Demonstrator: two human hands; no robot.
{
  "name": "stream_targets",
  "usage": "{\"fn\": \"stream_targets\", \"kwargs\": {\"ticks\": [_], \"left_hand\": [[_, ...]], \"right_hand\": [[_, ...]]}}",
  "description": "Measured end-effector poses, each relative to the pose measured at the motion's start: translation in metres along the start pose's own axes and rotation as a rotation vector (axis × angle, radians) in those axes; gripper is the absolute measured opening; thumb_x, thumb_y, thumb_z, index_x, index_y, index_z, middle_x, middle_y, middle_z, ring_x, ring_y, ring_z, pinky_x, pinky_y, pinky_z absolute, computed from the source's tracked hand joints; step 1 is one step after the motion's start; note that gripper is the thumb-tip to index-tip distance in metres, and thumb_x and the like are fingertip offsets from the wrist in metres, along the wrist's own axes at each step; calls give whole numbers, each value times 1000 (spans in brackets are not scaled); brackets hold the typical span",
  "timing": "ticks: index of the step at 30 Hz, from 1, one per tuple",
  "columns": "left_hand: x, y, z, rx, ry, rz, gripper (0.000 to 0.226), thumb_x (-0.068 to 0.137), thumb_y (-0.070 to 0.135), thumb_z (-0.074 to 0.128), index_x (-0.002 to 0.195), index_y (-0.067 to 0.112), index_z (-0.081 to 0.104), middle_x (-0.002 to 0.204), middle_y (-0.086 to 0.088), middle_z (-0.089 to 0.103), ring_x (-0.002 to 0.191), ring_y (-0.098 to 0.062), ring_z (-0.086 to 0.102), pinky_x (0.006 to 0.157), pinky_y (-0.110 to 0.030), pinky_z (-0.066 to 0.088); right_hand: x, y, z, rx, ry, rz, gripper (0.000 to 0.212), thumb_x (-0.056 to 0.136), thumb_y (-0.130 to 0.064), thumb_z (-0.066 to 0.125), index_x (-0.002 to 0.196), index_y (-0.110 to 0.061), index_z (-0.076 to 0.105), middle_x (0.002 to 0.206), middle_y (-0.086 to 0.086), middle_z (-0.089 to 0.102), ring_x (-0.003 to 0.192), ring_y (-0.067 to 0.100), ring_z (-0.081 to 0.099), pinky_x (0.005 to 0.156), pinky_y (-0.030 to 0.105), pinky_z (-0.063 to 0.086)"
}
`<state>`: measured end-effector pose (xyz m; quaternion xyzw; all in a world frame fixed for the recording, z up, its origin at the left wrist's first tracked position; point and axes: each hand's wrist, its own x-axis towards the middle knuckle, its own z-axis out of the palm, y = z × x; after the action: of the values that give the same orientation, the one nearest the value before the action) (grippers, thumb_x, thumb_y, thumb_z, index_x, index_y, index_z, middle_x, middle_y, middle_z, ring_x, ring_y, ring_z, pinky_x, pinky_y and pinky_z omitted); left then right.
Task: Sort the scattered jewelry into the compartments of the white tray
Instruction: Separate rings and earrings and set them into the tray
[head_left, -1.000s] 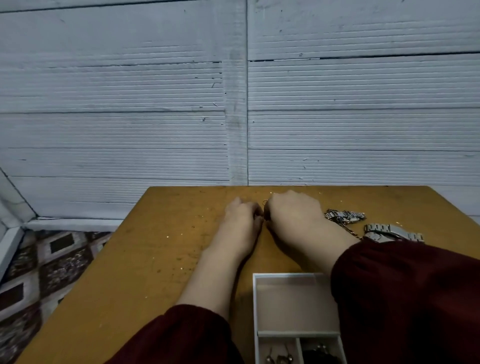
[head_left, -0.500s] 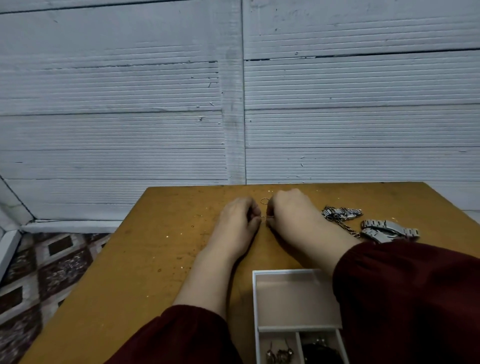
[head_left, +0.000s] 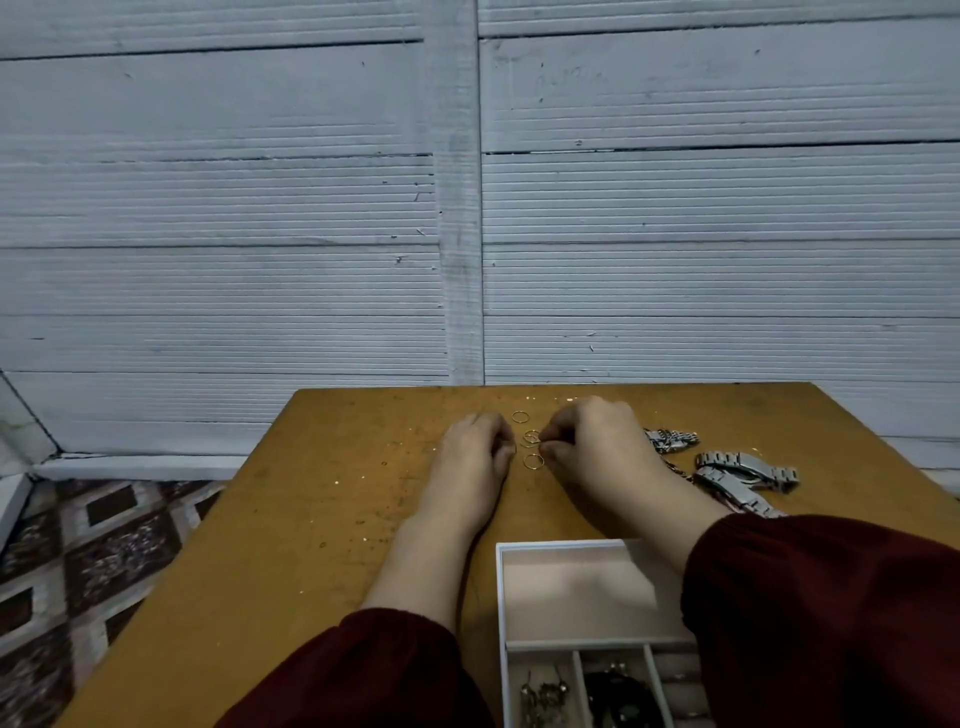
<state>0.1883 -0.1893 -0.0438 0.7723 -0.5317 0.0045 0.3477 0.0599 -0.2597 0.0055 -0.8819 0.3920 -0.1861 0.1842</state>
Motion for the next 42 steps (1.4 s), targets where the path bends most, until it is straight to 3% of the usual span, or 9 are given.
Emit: {"fn": "stream_targets", "kwargs": {"ticks": [7, 12, 16, 19, 27, 32, 35, 39, 42], "left_hand": [[-20, 14, -11, -388, 210, -162, 15, 83, 17, 72, 90, 28, 63, 77, 12, 65, 74, -3, 62, 68, -19, 48], [-50, 40, -27, -587, 258, -151, 25, 79, 9, 75, 77, 31, 65, 74, 9, 68, 66, 1, 62, 60, -14, 49], [-86, 67, -37, -706, 243, -188, 23, 79, 2, 73, 76, 24, 68, 73, 7, 70, 64, 0, 64, 58, -14, 50], [-115, 84, -43, -747, 240, -207, 22, 79, 3, 73, 76, 25, 69, 73, 6, 71, 68, -10, 67, 62, -21, 54], [-184, 122, -49, -731, 206, -172, 26, 81, 1, 70, 81, 26, 71, 81, 5, 72, 80, -14, 70, 74, -31, 57], [-211, 139, -46, -477, 240, 18, 35, 80, 1, 71, 79, 36, 67, 84, 16, 69, 81, 2, 63, 72, -24, 55], [-225, 151, -41, -327, 279, 129, 15, 81, 14, 68, 85, 28, 71, 85, 21, 65, 86, -1, 58, 73, -19, 48], [-235, 153, -26, -215, 327, 140, 12, 80, 21, 63, 89, 25, 71, 85, 20, 64, 87, -8, 52, 73, -28, 45], [-236, 150, -24, -184, 344, 167, 15, 84, 28, 57, 89, 24, 71, 86, 15, 66, 86, -10, 52, 75, -26, 43]], "right_hand": [[-27, 4, -20, 176, 10, 70, 15, 76, -15, 76, 74, -22, 63, 71, -2, 64, 67, 11, 59, 51, 13, 37], [-62, 6, -35, 714, 37, 232, 7, 82, 9, 65, 84, 4, 60, 60, 13, 55, 31, 2, 48, 35, 12, 40], [-93, 15, -42, 796, 81, 242, 12, 82, 5, 67, 78, -4, 60, 70, 18, 61, 40, 7, 57, 46, 21, 52], [-123, 21, -50, 864, 160, 235, 12, 80, 4, 69, 80, -7, 64, 68, 15, 66, 53, 16, 64, 65, 40, 58], [-219, 37, -55, 1037, 365, 293, 14, 82, 4, 66, 88, -8, 70, 75, 12, 72, 69, 25, 70, 65, 35, 58], [-262, 45, -45, 947, 401, 218, 17, 82, -1, 69, 84, -18, 72, 79, -8, 73, 75, 7, 68, 65, 20, 55], [-264, 52, -40, 858, 408, 186, 20, 81, -4, 71, 81, -24, 74, 83, -7, 72, 80, 8, 67, 71, 28, 55], [-262, 59, -35, 764, 414, 176, 20, 78, -12, 74, 82, -31, 75, 88, 0, 70, 85, 14, 66, 79, 43, 56], [-265, 56, -36, 662, 444, 108, 25, 76, -10, 76, 78, -35, 73, 85, -10, 67, 90, 10, 61, 81, 36, 53]]}}
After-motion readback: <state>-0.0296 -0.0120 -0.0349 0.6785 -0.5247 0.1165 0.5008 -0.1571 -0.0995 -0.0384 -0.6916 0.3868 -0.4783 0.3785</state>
